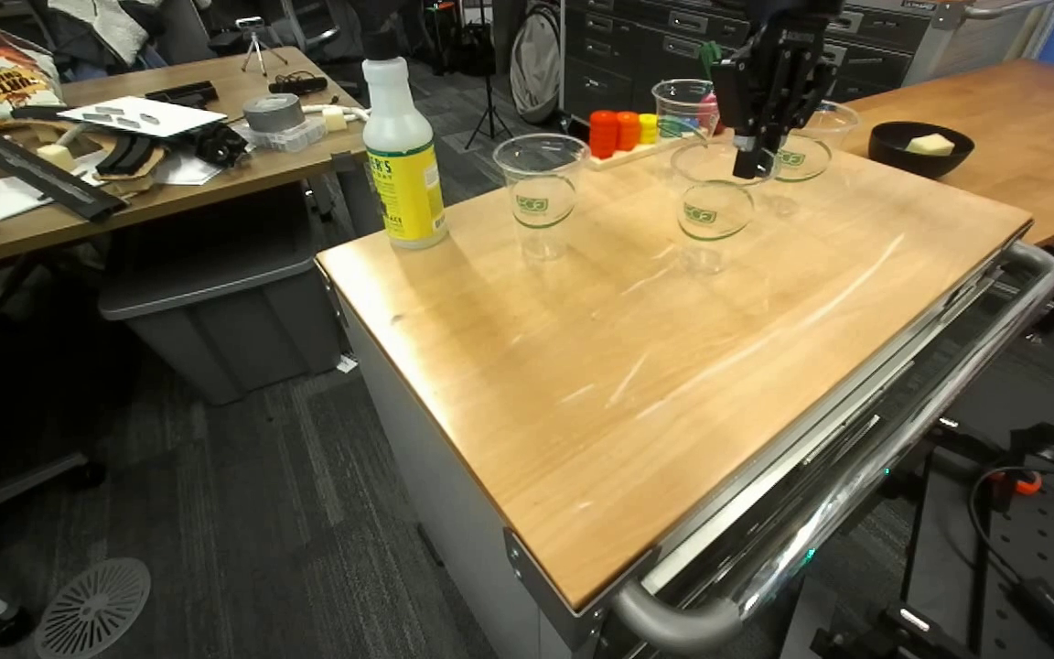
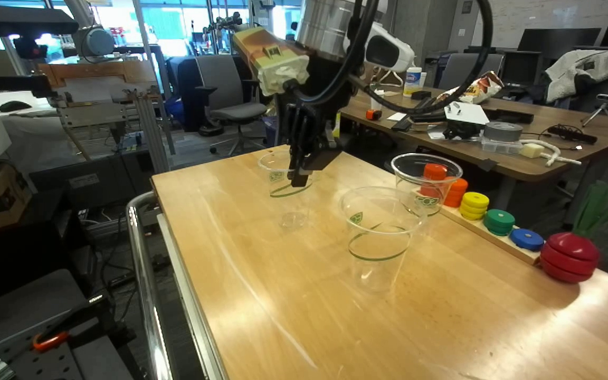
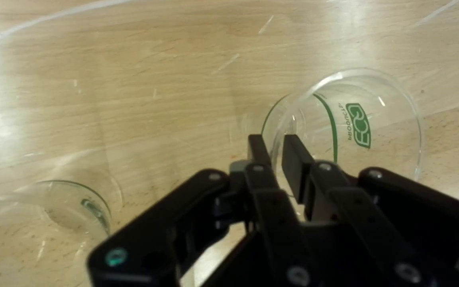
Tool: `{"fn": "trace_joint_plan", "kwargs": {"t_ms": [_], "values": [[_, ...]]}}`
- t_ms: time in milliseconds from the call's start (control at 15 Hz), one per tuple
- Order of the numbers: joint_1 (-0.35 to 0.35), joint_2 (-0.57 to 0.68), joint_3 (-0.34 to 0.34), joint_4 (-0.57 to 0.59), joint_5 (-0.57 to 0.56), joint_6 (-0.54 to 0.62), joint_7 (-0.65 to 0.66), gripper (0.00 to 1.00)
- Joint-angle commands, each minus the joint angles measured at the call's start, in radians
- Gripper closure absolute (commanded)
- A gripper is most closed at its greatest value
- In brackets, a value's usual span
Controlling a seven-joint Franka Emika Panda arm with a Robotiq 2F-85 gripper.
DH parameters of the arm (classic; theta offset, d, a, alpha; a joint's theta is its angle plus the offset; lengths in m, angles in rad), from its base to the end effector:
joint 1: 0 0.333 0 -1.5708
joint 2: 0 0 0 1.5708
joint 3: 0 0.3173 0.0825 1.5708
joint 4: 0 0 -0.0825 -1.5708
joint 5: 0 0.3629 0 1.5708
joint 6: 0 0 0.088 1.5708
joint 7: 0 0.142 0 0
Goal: Stack the clear cups together
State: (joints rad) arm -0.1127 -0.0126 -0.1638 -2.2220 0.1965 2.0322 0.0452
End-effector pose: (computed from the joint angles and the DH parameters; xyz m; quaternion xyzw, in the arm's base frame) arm 0.4680 -0.1150 0.3473 -0.9702 0.2093 0.0778 0.0943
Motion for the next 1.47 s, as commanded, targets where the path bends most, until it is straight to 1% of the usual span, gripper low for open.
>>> {"fn": "trace_joint_plan", "kwargs": {"t_ms": [0,200,267,533,733,1000,1133,1400], "values": [[-0.024,-0.036,-0.005,-0.009,0.05,-0.013,-0.035,1.0],[-0.035,-0.04,-0.009,-0.017,0.041,-0.018,-0.029,0.99],[-0.039,-0.048,-0.012,-0.019,0.06,-0.025,-0.045,0.99],[-0.05,-0.105,-0.023,-0.009,0.195,-0.059,-0.135,0.99],[-0.044,-0.155,-0.026,0.029,0.233,-0.096,-0.149,0.99],[-0.028,-0.188,-0.019,0.121,0.248,-0.166,-0.123,0.99],[-0.015,-0.165,-0.011,0.192,0.25,-0.193,-0.11,0.99],[0.012,-0.064,0.008,0.356,0.252,-0.261,-0.086,0.99]]}}
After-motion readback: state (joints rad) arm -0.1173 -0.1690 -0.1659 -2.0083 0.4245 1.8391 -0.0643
